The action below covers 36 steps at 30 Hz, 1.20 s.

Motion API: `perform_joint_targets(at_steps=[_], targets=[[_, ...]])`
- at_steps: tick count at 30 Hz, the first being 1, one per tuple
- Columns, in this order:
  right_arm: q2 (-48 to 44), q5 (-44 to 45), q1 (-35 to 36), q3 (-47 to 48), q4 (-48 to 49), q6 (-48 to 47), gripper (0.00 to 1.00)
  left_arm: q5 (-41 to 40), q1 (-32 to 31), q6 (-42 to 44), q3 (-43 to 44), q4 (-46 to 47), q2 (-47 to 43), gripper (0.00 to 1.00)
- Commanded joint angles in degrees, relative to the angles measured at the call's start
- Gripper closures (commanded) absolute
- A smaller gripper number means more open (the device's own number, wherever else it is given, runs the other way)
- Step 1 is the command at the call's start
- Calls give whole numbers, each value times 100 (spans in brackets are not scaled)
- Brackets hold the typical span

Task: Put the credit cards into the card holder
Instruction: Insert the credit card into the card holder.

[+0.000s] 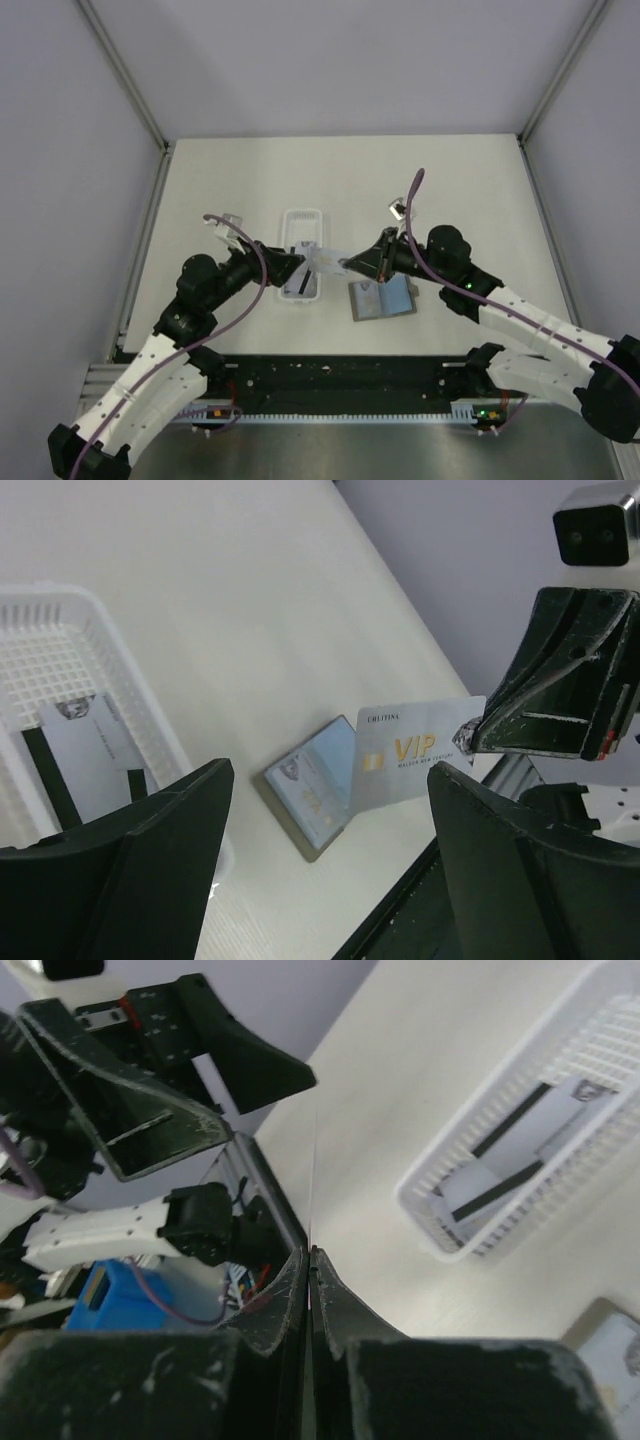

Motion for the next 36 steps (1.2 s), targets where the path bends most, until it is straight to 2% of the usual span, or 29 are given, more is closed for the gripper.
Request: perform_joint_targets(at_steps=[1, 6, 10, 20, 24, 29, 30, 32, 33, 36], targets=[[162, -1470, -69, -85, 1190, 252, 100, 815, 17, 6, 233, 547, -52, 16], [215, -1683, -69, -138, 1499, 402, 100, 1403, 17, -125, 180, 863, -16, 23], [180, -1753, -60, -156, 1631, 481, 100, 1755, 8, -222, 136, 1066, -104, 47], [84, -1604, -148, -209, 1789, 640, 100, 2485, 8, -670, -92, 1847, 27, 76], [-13, -1578, -157, -218, 1720, 640, 100, 2801, 0, -837, -137, 2138, 186, 98], [-259, -1604, -157, -174, 1360, 439, 100, 3117, -9, -917, -102, 2305, 361, 100], [-329, -1639, -148, -113, 1133, 238, 85, 3153, -9, -891, -67, 2288, 396, 100], [-539, -1604, -166, 124, 335, -350, 61, 3206, -9, -724, 100, 2043, 528, 100], [-688, -1517, -157, 282, -200, -658, 54, 3293, 0, -619, 196, 1885, 607, 100], [-1040, -1376, -166, 608, -1424, -1599, 43, 3845, 0, -398, 539, 1550, 993, 100]])
